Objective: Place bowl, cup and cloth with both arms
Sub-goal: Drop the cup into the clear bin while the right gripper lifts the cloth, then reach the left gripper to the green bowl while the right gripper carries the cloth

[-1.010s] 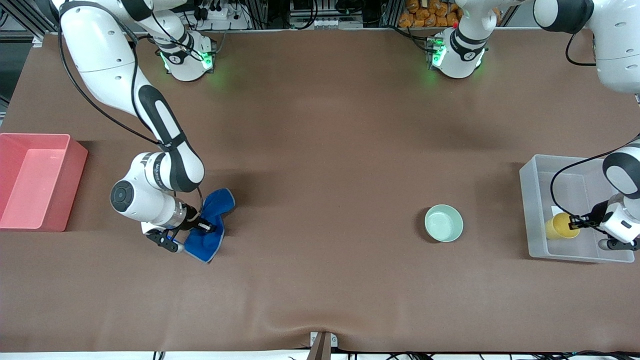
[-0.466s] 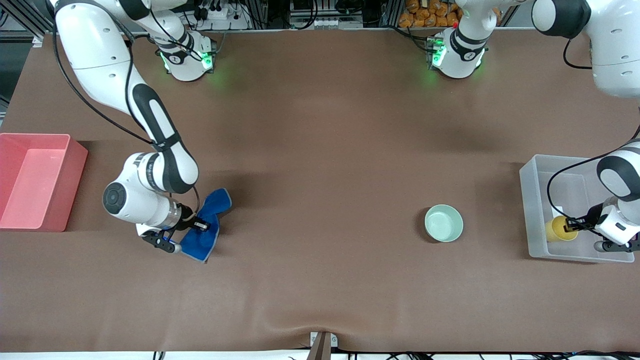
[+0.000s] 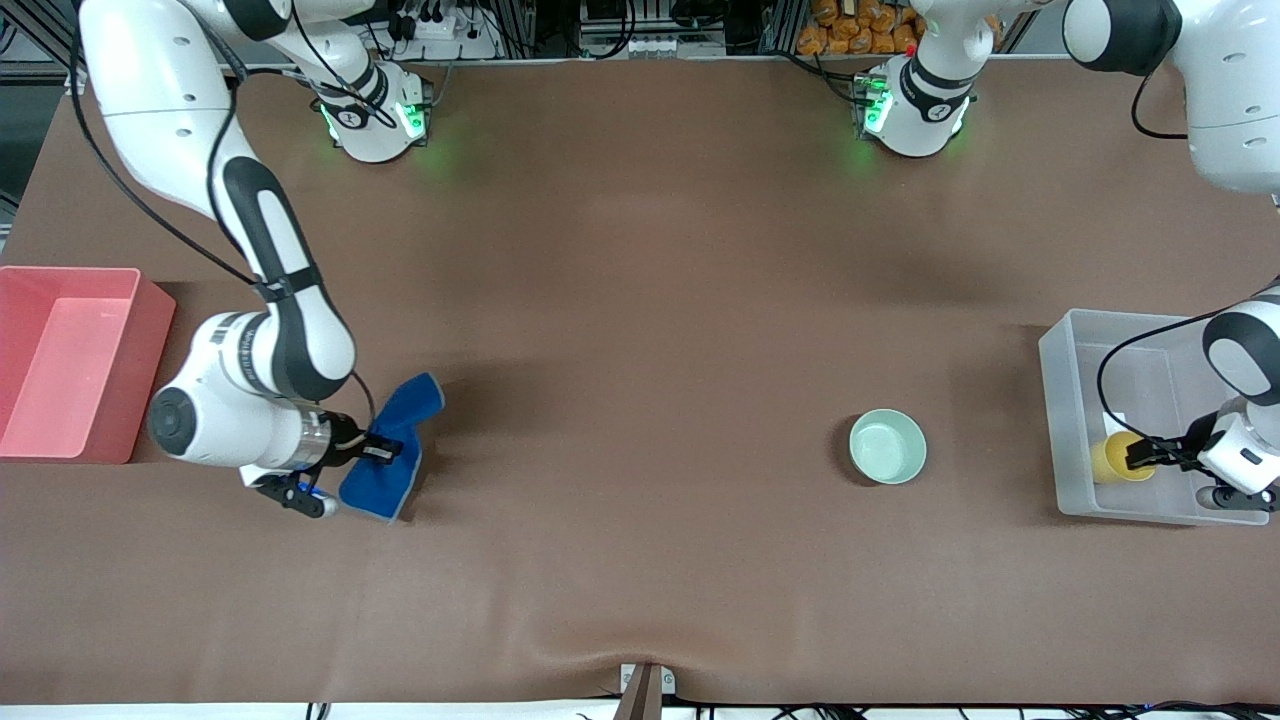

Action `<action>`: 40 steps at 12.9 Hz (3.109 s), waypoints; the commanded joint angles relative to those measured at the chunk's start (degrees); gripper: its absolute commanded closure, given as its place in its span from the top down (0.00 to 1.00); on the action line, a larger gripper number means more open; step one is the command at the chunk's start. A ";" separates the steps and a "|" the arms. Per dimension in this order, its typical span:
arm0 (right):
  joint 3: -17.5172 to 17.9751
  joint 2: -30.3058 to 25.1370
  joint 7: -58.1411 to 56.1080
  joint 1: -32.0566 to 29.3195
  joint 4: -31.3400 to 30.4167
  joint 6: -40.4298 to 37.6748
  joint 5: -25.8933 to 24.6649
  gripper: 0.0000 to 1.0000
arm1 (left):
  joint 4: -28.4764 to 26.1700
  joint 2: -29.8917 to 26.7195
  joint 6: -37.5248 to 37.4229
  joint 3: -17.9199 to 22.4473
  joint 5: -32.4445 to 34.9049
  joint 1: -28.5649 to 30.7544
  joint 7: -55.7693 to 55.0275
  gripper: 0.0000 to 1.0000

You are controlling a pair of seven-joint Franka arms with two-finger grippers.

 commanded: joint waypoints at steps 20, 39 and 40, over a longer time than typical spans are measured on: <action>0.33 -7.07 -16.84 -19.15 13.58 -28.53 -32.65 0.00 | -6.95 -9.41 -8.13 -13.66 2.83 -7.79 -34.26 1.00; 0.42 -4.00 -51.05 -33.05 13.41 -14.58 -43.55 0.00 | -12.33 -3.69 3.76 -14.99 4.85 -12.54 -50.17 0.00; 0.42 -3.56 -51.23 -33.05 13.41 -14.04 -43.38 0.00 | -11.80 -4.13 3.68 -15.08 4.85 -12.45 -50.01 0.00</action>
